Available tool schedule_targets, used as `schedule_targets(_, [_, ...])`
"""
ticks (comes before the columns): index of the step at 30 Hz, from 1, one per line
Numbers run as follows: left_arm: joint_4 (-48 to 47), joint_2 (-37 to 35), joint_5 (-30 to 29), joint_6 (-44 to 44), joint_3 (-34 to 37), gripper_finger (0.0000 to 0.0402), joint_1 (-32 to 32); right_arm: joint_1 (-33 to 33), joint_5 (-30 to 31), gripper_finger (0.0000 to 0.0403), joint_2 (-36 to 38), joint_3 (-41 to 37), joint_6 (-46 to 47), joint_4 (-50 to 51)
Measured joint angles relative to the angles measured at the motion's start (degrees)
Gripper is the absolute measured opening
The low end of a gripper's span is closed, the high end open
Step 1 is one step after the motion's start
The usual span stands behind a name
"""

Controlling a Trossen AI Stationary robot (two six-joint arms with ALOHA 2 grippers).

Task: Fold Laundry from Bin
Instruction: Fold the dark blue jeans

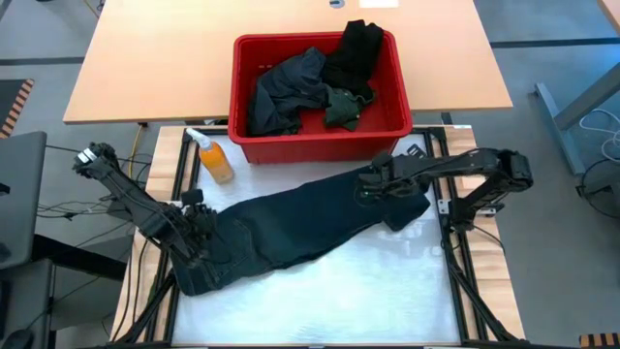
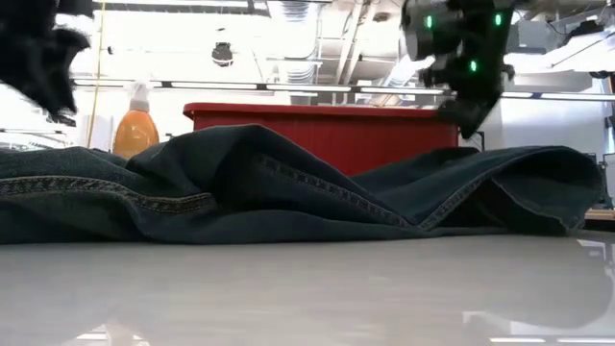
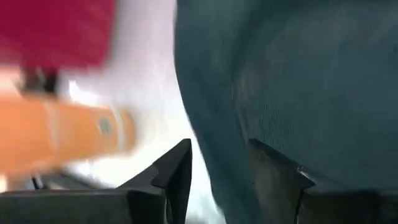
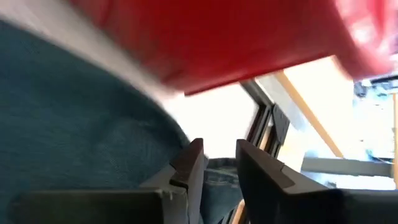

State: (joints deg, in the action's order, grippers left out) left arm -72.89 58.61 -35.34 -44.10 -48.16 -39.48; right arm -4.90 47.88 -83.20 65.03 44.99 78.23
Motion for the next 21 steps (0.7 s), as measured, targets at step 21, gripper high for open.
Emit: schedule_targets(21, [50.5,26.3,11.3,14.8,9.4,0.0142,0.1,28.5,-19.6,0.0120,5.1,-5.1,10.9,-17.3])
